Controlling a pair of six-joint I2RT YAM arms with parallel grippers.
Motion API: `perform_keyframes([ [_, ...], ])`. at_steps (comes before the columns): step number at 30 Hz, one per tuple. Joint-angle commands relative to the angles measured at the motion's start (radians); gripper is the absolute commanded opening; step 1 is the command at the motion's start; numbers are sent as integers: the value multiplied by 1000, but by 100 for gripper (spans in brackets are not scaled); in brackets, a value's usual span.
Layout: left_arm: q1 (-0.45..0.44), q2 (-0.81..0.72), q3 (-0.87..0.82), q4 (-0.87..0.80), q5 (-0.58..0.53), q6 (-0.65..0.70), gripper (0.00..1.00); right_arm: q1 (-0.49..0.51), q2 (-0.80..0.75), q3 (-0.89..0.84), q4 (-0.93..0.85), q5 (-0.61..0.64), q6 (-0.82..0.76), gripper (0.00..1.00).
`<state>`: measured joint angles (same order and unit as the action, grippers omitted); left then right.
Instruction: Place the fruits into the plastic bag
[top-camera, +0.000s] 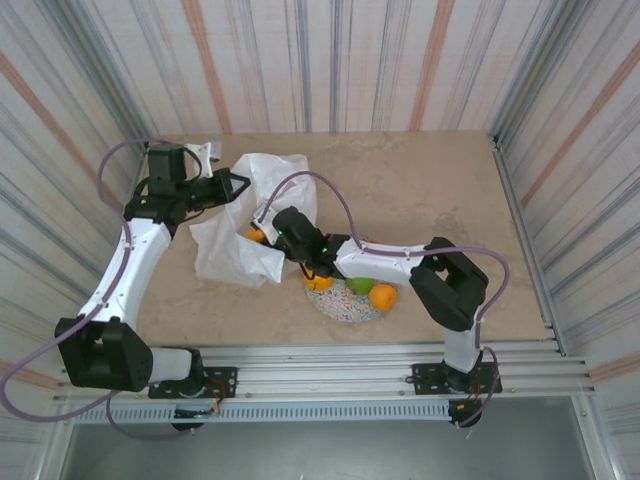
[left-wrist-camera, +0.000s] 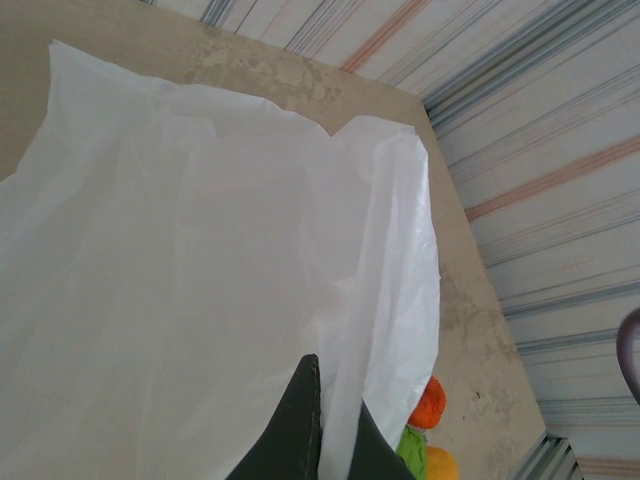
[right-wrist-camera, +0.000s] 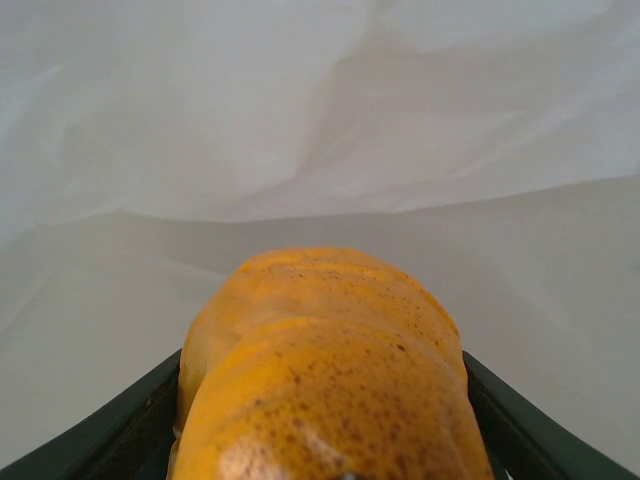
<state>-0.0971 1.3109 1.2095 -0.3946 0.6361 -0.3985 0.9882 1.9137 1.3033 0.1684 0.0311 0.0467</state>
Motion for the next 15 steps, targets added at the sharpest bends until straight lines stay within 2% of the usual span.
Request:
perform_keyframes([
  [1, 6, 3, 13, 10, 38, -16, 0, -30, 57, 73, -51, -30, 12, 52],
  [8, 6, 10, 10, 20, 58, -31, 0, -56, 149, 156, -55, -31, 204, 57],
  [15, 7, 12, 6, 23, 52, -34, 0, -70, 231, 251, -138, -5, 290, 64],
])
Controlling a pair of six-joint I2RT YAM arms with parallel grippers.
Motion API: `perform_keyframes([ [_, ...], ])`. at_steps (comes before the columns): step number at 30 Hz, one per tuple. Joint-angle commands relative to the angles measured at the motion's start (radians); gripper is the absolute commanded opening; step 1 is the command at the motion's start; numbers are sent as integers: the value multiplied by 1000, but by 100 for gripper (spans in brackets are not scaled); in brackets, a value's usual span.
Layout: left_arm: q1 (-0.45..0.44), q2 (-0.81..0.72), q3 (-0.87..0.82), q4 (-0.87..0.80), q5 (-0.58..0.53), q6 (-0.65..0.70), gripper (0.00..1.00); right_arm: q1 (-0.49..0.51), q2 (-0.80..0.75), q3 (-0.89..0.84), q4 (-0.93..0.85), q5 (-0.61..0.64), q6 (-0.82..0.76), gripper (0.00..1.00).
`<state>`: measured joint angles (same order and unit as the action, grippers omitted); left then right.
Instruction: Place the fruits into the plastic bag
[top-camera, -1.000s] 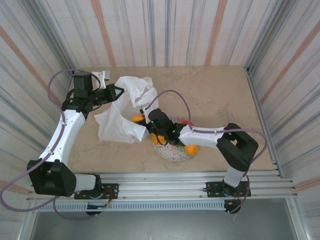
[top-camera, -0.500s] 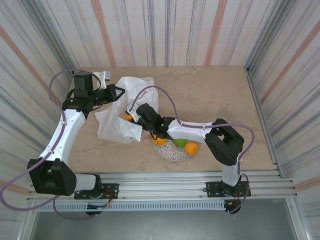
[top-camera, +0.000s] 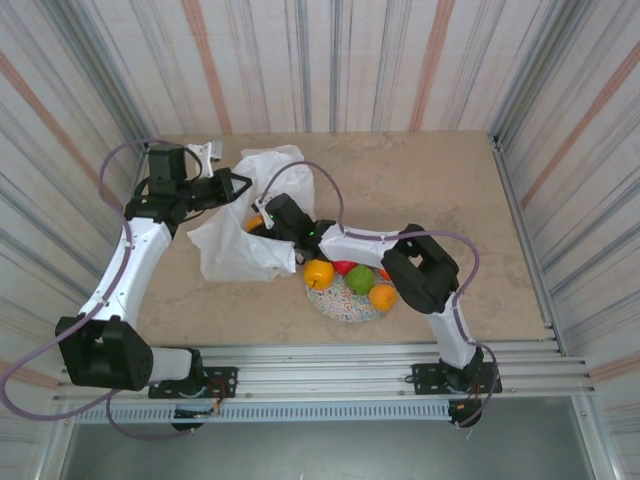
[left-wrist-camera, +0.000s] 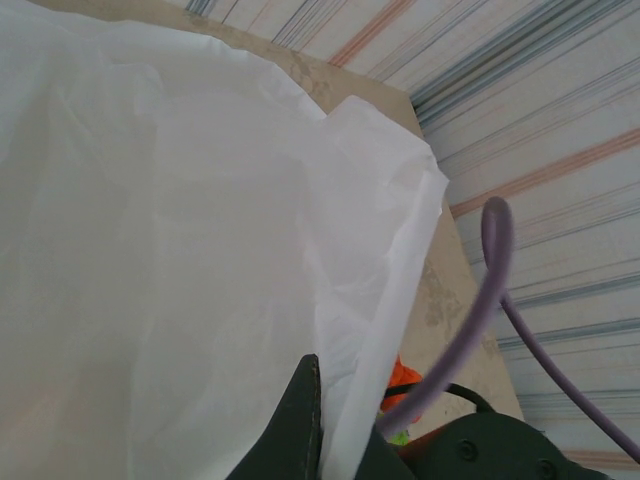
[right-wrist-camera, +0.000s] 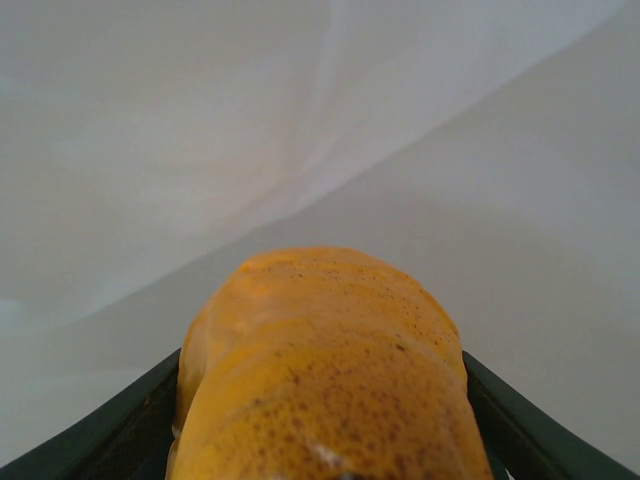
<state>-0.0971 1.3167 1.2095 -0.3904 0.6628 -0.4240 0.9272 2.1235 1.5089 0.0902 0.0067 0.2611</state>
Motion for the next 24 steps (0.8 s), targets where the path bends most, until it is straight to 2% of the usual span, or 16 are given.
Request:
perform_keyframes([
  [1, 6, 6, 6, 19, 25, -8, 0, -13, 23, 49, -68, 14, 87, 65],
  [6, 7, 6, 5, 19, 20, -4, 0, -35, 13, 54, -85, -50, 136, 70],
  [14, 8, 13, 3, 16, 17, -2, 0, -48, -28, 73, -107, -163, 179, 87],
  [24, 17, 15, 6, -18, -39, 17, 0, -60, -204, -23, -136, -223, 145, 87],
])
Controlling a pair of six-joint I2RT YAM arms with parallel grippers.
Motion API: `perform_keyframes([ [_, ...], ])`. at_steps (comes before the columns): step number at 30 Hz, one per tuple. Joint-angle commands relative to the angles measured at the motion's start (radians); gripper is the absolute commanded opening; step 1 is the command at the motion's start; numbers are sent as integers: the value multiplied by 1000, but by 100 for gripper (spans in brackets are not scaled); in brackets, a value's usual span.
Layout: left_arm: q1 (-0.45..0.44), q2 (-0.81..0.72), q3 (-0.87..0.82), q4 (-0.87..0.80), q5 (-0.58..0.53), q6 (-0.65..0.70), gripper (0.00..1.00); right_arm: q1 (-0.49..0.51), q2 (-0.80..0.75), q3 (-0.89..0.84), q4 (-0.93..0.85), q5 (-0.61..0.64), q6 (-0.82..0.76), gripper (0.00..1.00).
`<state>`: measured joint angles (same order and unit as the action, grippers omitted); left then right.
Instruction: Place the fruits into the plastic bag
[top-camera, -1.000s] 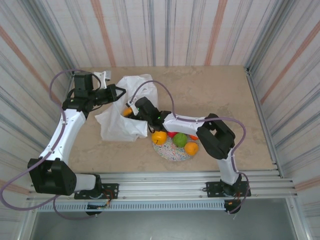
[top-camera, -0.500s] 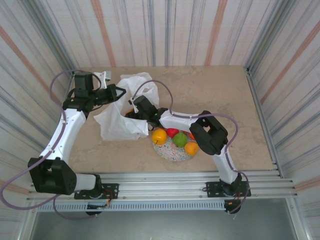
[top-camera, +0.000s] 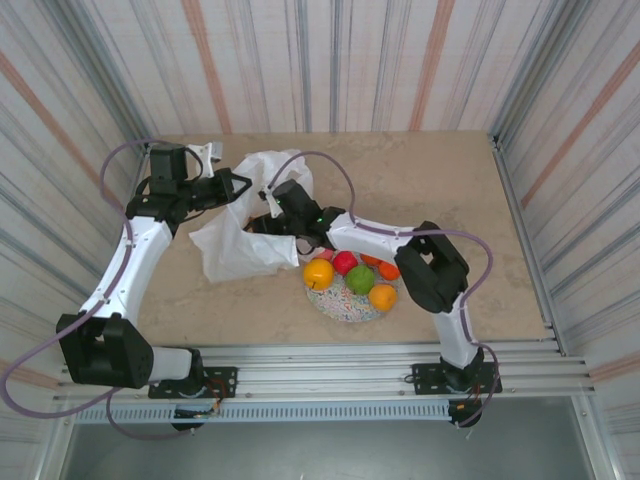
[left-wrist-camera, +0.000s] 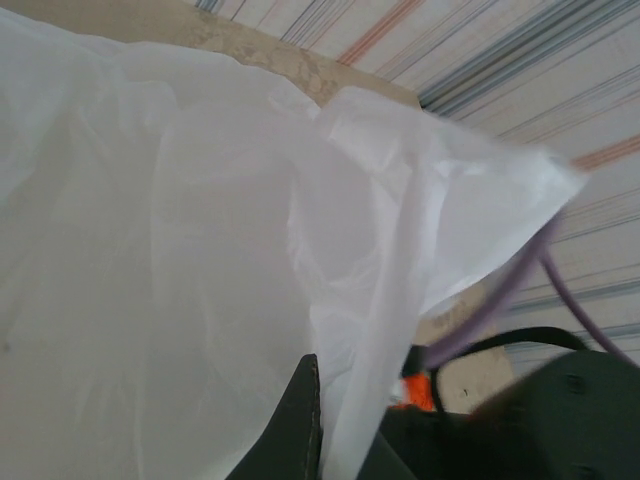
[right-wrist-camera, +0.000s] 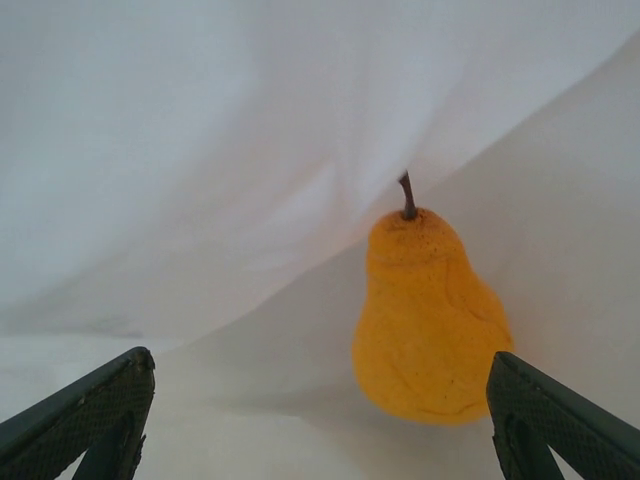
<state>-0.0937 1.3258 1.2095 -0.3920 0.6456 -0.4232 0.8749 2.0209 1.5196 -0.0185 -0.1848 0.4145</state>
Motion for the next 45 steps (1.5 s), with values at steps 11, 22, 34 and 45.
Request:
perform_keyframes([
  [11, 28, 18, 6, -34, -61, 27, 0, -11, -400, -258, -92, -21, -118, 88],
  [22, 29, 24, 5, -29, -34, 46, 0, -22, -539, -341, -160, 258, -10, 89],
  [34, 50, 39, 8, -8, 15, 32, 0, -28, -629, -420, -265, 234, -117, 89],
  [45, 154, 19, -10, 33, 50, -15, 0, 12, -711, -589, -319, 202, -74, 87],
])
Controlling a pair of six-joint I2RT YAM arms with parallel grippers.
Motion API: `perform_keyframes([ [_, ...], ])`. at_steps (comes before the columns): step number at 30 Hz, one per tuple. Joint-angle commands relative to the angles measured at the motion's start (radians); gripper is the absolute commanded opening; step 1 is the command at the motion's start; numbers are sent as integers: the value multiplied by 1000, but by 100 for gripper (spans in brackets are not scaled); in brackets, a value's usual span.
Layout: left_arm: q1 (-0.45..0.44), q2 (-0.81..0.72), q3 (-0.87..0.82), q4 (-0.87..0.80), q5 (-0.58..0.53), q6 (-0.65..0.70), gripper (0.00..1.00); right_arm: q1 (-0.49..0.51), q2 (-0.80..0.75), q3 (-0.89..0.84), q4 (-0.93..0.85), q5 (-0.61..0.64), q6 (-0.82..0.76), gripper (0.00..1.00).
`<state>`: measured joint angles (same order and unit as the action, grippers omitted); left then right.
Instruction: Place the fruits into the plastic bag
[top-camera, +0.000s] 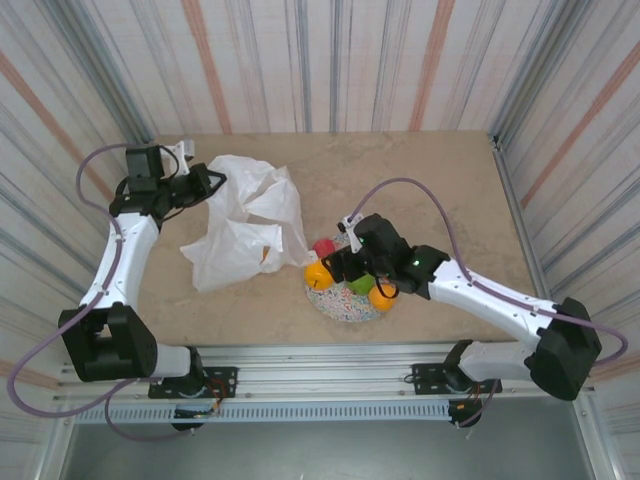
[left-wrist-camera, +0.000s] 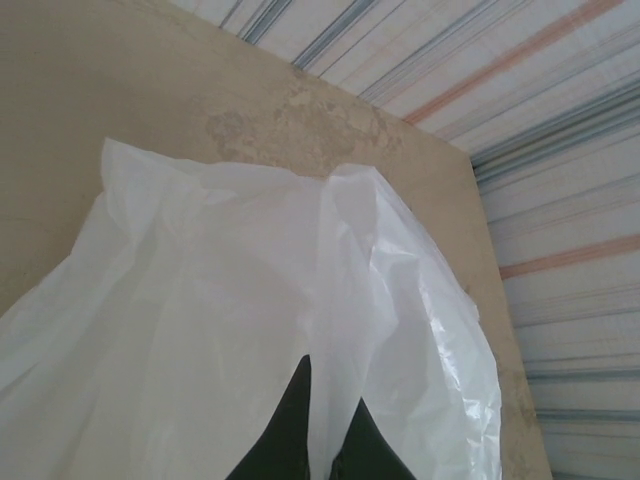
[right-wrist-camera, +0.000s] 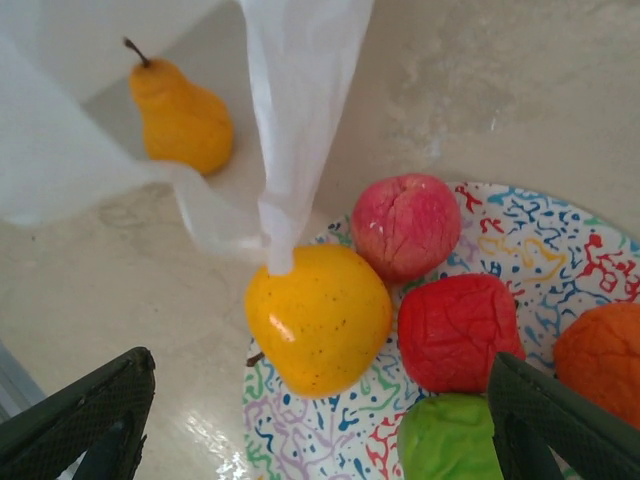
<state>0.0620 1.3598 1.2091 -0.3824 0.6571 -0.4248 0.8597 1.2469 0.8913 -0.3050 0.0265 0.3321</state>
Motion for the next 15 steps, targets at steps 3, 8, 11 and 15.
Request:
perform_keyframes([
  [3, -2, 2, -8, 24, 54, -19, 0, 58, 162, 111, -56, 18, -14, 87],
  [8, -3, 4, -11, 25, 54, -19, 0, 62, 272, 166, -70, 21, -25, 87],
  [11, -4, 4, -11, 25, 54, -19, 0, 62, 313, 174, -62, 20, -26, 87],
  [15, -3, 1, -11, 25, 56, -19, 0, 64, 366, 196, -55, 4, -32, 88],
])
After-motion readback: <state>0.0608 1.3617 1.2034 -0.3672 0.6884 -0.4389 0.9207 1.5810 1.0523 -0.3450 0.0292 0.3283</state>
